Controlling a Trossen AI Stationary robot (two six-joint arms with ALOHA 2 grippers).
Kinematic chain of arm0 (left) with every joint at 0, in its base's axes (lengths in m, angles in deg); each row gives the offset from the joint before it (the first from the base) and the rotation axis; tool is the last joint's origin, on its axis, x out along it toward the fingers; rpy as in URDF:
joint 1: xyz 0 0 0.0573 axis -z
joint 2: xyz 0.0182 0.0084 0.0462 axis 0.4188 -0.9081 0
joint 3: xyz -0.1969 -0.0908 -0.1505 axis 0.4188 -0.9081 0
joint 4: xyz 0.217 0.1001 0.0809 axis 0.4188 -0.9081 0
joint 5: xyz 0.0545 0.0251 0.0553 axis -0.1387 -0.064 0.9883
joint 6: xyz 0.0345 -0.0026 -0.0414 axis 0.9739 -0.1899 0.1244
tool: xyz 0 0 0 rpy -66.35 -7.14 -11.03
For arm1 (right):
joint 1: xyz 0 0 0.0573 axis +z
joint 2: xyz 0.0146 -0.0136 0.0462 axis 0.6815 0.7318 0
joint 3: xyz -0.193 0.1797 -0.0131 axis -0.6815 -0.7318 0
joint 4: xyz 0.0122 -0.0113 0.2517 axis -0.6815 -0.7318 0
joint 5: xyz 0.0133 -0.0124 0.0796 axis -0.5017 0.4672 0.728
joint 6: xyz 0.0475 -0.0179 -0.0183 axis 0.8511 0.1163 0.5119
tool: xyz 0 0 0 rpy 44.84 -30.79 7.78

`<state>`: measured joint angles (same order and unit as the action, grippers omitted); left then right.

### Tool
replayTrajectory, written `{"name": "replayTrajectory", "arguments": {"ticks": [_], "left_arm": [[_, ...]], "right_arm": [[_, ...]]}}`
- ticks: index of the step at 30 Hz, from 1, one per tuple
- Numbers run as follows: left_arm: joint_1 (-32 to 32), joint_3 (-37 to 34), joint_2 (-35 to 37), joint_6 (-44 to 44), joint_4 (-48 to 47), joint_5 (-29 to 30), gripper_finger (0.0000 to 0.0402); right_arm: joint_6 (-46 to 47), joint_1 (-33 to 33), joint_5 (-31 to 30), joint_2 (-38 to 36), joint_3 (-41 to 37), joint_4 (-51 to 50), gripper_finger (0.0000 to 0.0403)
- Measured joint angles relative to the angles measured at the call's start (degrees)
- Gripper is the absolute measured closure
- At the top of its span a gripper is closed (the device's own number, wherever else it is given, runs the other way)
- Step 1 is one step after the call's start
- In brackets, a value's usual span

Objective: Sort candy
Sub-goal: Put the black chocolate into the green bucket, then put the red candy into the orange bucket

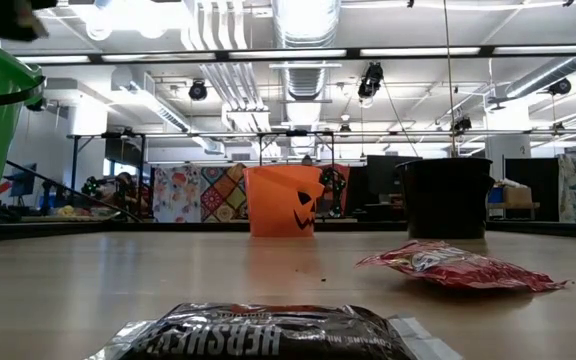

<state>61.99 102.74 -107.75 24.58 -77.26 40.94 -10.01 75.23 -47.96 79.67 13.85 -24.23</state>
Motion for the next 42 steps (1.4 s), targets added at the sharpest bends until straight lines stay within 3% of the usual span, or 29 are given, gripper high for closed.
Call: {"name": "replayTrajectory", "arguments": {"ticks": [5,14,21,28,34,38,42], "left_arm": [[2.26,-1.76,-3.71,-3.87,0.88,1.54,0.0348],[3.13,-1.96,-6.63,-1.79,1.12,-1.50,0.0274],[3.13,1.75,-5.11,1.75,1.90,-0.98,0.0244],[2.75,8.12,-2.91,9.34,8.41,11.52,0.0252],[1.60,8.77,1.70,18.13,21.69,20.94,0.0269],[0.79,5.17,5.31,24.91,33.89,23.64,0.0278],[-0.46,-1.92,9.22,29.52,48.08,23.63,0.0283]], "right_arm": [[-0.13,0.04,0.00,0.00,0.00,0.09,0.0225],[-0.02,0.04,0.05,0.00,0.00,0.09,0.0225],[8.38,0.04,3.27,0.00,0.00,-0.30,0.0225],[16.20,0.09,7.60,0.00,0.00,-0.78,0.0225],[17.43,0.09,8.41,0.00,0.00,-3.75,0.0225],[9.02,0.09,7.96,0.18,0.00,-3.56,0.0225],[-10.54,0.80,6.04,2.24,0.00,-1.98,0.0225]]}}
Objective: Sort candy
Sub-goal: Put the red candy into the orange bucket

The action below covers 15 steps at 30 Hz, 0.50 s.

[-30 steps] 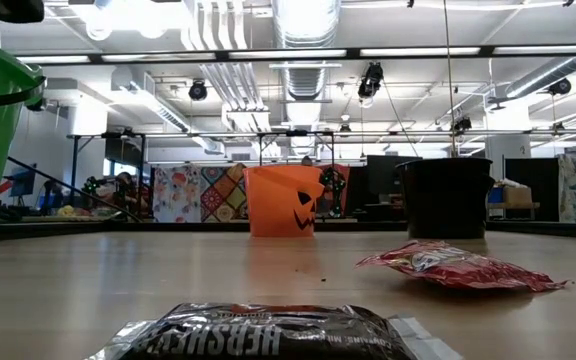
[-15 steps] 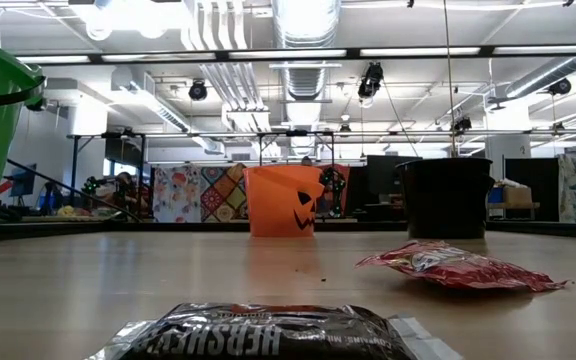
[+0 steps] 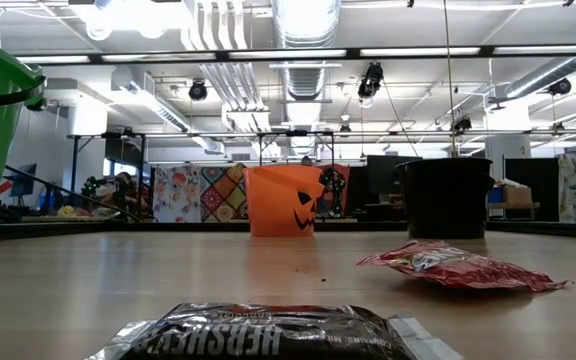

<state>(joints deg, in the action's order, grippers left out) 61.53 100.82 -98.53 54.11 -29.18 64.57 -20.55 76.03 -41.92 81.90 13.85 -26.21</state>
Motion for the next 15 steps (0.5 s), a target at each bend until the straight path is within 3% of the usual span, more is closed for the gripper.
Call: {"name": "replayTrajectory", "arguments": {"ticks": [6,10,15], "left_arm": [[-1.41,-10.46,3.50,-2.61,13.73,4.32,0.0284],[-1.41,-13.29,3.71,-8.19,14.10,10.60,0.0284],[-1.41,-13.91,3.23,-9.81,14.33,12.03,0.0284]], "right_arm": [[-20.65,0.25,-5.14,7.23,0.00,1.07,0.0225],[-28.51,0.10,-9.08,12.54,-0.07,2.45,0.0225],[-35.91,-1.39,-7.91,18.22,-0.27,6.02,0.0225]]}}
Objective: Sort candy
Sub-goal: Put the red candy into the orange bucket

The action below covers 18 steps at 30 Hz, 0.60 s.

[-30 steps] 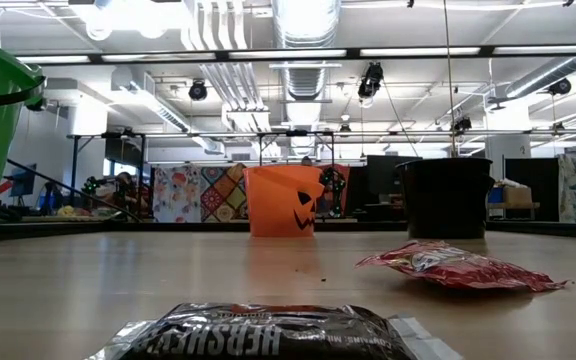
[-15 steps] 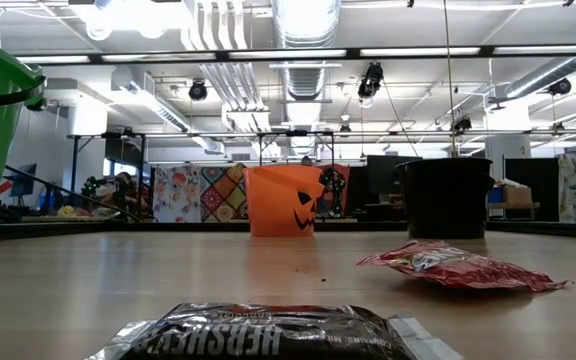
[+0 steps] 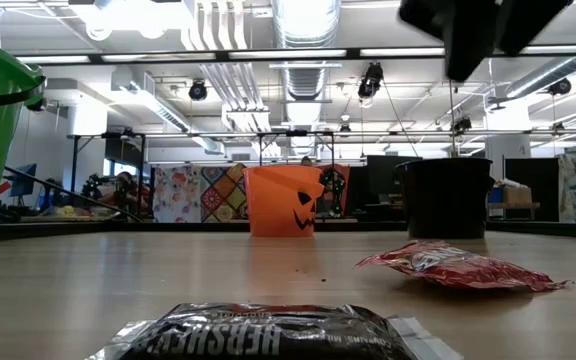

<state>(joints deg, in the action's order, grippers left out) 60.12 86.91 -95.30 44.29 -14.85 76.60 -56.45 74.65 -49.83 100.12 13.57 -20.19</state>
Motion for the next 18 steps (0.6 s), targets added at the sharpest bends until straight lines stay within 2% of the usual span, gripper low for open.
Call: {"name": "replayTrajectory", "arguments": {"ticks": [11,18], "left_arm": [[0.00,0.13,-0.42,-0.93,-0.08,0.37,0.0284],[0.00,0.17,-0.45,-0.98,-0.07,0.40,0.0284]], "right_arm": [[-9.10,-4.75,10.08,9.37,-3.78,11.52,0.0225],[-8.97,-5.36,10.72,13.23,-5.92,12.55,0.0231]]}}
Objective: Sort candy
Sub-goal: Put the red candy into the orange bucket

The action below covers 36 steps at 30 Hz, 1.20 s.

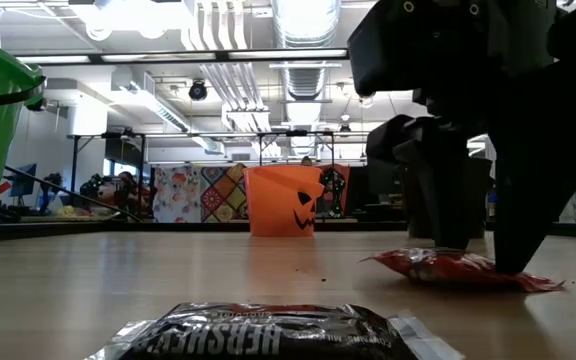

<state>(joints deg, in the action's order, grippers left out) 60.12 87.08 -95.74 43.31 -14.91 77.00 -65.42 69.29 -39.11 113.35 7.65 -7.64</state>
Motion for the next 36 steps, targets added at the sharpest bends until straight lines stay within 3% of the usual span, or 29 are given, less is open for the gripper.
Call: {"name": "replayTrajectory", "arguments": {"ticks": [4,12,18,22,30,33,36], "left_arm": [[-0.07,0.02,-0.23,-0.02,0.00,0.12,0.0284],[-0.20,0.02,-1.09,0.03,-0.05,0.80,0.0284],[-0.22,0.02,-1.50,0.04,-0.05,2.09,0.0284],[-0.22,0.02,-1.65,-0.39,-0.11,2.07,0.0284],[-0.22,0.02,-1.63,-1.55,-0.31,2.07,0.0284],[-0.22,0.02,-1.63,-2.63,-0.27,2.57,0.0283],[-0.22,0.02,-1.63,-4.13,-0.02,4.61,0.0283]], "right_arm": [[0.02,-0.09,-0.02,0.69,-0.16,2.14,0.0264],[-0.15,-0.87,-0.06,0.74,-0.26,3.27,0.0384],[0.51,-1.72,-0.47,-0.59,-0.46,2.30,0.0390],[0.70,-3.83,-4.24,-5.06,-0.31,0.64,0.0390],[-7.31,-17.05,-15.10,-16.24,-0.19,5.57,0.0390],[-12.56,-24.49,-13.11,-18.25,-0.15,10.77,0.0390],[-18.80,-30.58,-4.49,-17.95,-0.15,13.75,0.0390]]}}
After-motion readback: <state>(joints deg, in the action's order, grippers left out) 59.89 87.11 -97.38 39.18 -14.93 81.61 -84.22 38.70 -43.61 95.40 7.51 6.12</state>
